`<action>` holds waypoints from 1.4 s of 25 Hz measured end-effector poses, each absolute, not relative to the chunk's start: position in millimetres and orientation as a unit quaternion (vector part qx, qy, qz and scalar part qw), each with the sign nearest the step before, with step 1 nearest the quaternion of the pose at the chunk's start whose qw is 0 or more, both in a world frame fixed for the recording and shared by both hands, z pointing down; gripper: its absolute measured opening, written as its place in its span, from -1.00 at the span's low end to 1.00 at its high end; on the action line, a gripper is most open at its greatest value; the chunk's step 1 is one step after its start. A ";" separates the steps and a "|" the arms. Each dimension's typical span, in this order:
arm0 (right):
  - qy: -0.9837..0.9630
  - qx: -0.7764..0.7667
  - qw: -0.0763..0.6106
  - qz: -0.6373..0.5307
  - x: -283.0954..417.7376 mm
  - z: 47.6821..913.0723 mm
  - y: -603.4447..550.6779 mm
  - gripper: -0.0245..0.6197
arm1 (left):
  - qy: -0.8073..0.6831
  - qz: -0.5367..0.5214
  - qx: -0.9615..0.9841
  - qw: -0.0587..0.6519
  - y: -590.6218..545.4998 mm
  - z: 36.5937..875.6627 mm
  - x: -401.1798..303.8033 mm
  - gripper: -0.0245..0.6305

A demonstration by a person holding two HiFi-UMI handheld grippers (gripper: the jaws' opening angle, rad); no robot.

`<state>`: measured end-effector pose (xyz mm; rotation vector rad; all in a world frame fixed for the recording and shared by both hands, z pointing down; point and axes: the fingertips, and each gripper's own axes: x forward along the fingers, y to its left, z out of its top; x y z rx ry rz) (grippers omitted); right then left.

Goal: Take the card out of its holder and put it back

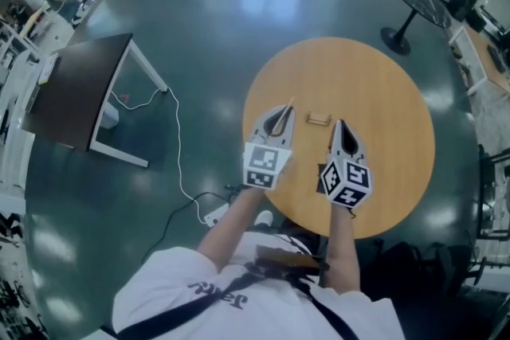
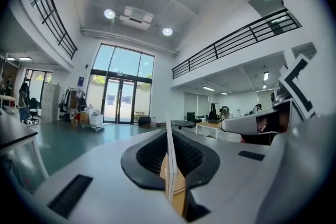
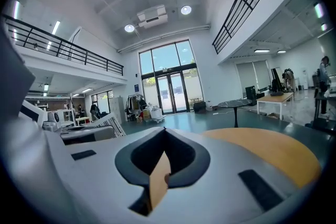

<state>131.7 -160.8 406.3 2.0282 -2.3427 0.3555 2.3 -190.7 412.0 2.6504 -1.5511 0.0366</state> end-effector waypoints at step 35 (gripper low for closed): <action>-0.708 0.649 0.037 0.275 190.8 518.5 -159.1 -0.86 | -0.319 0.155 0.933 -0.066 -292.4 426.7 -38.1 -0.85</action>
